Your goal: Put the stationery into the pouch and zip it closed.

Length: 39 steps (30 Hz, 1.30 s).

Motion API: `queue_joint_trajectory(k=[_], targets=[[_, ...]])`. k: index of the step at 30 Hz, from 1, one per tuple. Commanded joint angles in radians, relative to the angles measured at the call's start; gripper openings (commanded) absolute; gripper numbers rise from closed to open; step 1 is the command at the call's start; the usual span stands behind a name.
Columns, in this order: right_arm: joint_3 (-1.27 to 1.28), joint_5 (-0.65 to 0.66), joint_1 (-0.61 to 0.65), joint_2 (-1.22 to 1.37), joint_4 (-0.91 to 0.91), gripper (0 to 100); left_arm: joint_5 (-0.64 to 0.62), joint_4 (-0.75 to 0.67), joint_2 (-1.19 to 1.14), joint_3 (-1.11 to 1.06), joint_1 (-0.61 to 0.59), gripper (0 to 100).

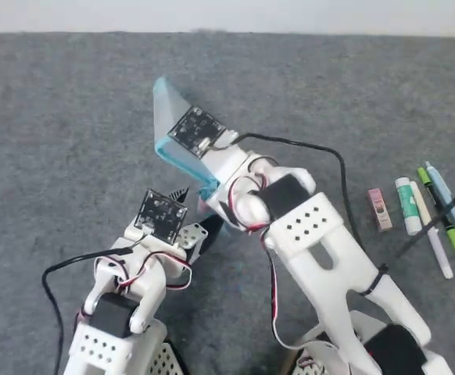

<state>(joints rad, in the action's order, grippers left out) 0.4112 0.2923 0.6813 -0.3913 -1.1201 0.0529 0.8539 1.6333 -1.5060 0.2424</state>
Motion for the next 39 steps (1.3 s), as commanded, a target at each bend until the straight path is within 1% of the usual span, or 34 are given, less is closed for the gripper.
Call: queue_joint_trajectory(k=[1, 4, 8, 11, 14, 18, 21, 23, 25, 27, 29, 32, 33, 35, 39], targets=[[-0.005, -0.002, 0.005, -0.053, 0.010, 0.6, 0.014, -0.069, 0.008, 0.008, -0.003, 15], [0.040, 0.048, -0.053, -0.035, 0.019, 0.6, 0.008, -0.089, 0.014, 0.002, -0.061, 0], [0.118, 0.114, -0.176, -0.007, 0.045, 0.6, 0.003, -0.133, 0.014, 0.005, -0.183, 1], [0.175, 0.166, -0.260, 0.016, 0.088, 0.6, -0.025, -0.152, 0.014, 0.008, -0.232, 1], [0.199, 0.187, -0.357, 0.038, 0.120, 0.6, -0.026, -0.144, 0.009, 0.031, -0.253, 1], [0.199, 0.192, -0.509, 0.045, 0.153, 0.6, -0.026, -0.138, 0.008, 0.031, -0.255, 1], [0.199, 0.193, -0.593, 0.042, 0.162, 0.6, -0.026, -0.129, 0.008, 0.031, -0.252, 1], [0.203, 0.215, -0.601, 0.042, 0.162, 0.6, -0.026, -0.129, 0.008, 0.022, -0.235, 1], [0.204, 0.221, -0.575, 0.042, 0.157, 0.6, -0.020, -0.130, 0.012, -0.007, -0.176, 1], [0.199, 0.221, -0.541, 0.042, 0.154, 0.6, 0.032, -0.130, 0.008, -0.036, -0.100, 4], [0.198, 0.219, -0.516, 0.042, 0.163, 0.6, 0.074, -0.129, 0.008, -0.068, -0.038, 10], [0.192, 0.183, -0.499, 0.053, 0.165, 2.0, 0.080, -0.109, 0.008, -0.102, 0.020, 22], [0.192, 0.169, -0.499, 0.053, 0.162, 4.4, 0.081, -0.086, 0.014, -0.104, 0.035, 25], [0.192, 0.158, -0.499, 0.051, 0.140, 13.0, 0.081, -0.052, 0.015, -0.096, 0.054, 29], [0.190, 0.196, -0.456, 0.042, 0.087, 30.3, 0.081, -0.017, 0.015, -0.058, 0.051, 29]])
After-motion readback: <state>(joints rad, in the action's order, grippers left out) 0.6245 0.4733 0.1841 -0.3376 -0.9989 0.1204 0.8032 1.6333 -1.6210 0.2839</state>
